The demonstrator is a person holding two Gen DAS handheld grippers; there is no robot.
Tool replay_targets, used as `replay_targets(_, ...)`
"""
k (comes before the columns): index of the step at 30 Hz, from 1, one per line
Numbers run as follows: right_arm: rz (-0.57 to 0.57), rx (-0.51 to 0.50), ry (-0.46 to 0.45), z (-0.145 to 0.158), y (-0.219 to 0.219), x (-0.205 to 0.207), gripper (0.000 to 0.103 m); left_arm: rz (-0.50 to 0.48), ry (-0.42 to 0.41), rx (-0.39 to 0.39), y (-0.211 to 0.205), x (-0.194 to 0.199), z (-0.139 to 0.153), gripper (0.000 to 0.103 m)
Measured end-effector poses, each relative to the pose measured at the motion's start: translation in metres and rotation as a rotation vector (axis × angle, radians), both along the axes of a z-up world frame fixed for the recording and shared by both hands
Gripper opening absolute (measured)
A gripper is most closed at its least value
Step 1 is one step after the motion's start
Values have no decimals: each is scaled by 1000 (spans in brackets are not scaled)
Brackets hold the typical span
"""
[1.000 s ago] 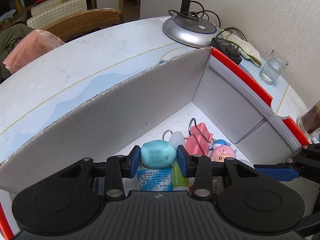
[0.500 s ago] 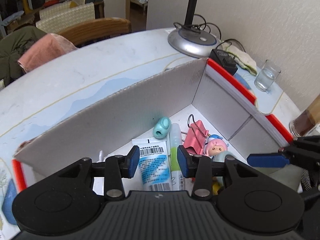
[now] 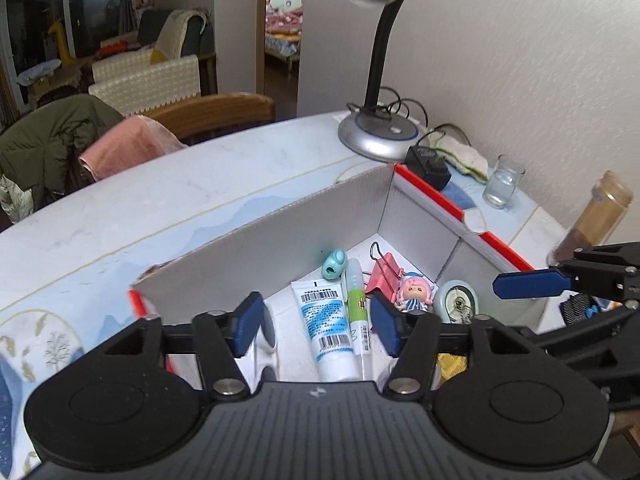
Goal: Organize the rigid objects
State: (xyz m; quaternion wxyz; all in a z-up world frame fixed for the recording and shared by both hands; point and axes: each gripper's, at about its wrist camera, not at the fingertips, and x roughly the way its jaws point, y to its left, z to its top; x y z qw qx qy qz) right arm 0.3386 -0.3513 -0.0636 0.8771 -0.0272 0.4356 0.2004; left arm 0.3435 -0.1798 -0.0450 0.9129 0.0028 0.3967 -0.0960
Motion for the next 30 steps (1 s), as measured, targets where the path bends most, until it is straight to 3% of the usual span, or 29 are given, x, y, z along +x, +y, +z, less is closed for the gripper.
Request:
replay_targets(4, -7, 22, -22, 9, 5, -15, 67, 0, -21, -16, 13, -21, 12, 64)
replay_targets(7, -12, 44, -45, 15, 8, -28, 71, 1, -43, -12, 22, -38, 19, 73)
replay_targets(12, -25, 88, -73, 25, 12, -47, 72, 27, -64, -16, 39, -63, 28, 75)
replay_targets(22, -50, 105, -165, 40, 23, -84, 89, 37, -105, -19, 62, -102, 36, 87)
replay_targets(24, -51, 109, -180, 42, 25, -89, 92, 27, -119, -25, 65, -109, 37, 102)
replay_targets(27, -62, 118, -203, 46, 27, -98, 101, 11, -146, -30, 68, -120, 39, 103)
replay_targets(30, -75, 127, -218, 48, 29, -107, 103, 7, -162, -44, 71, -128, 41, 103)
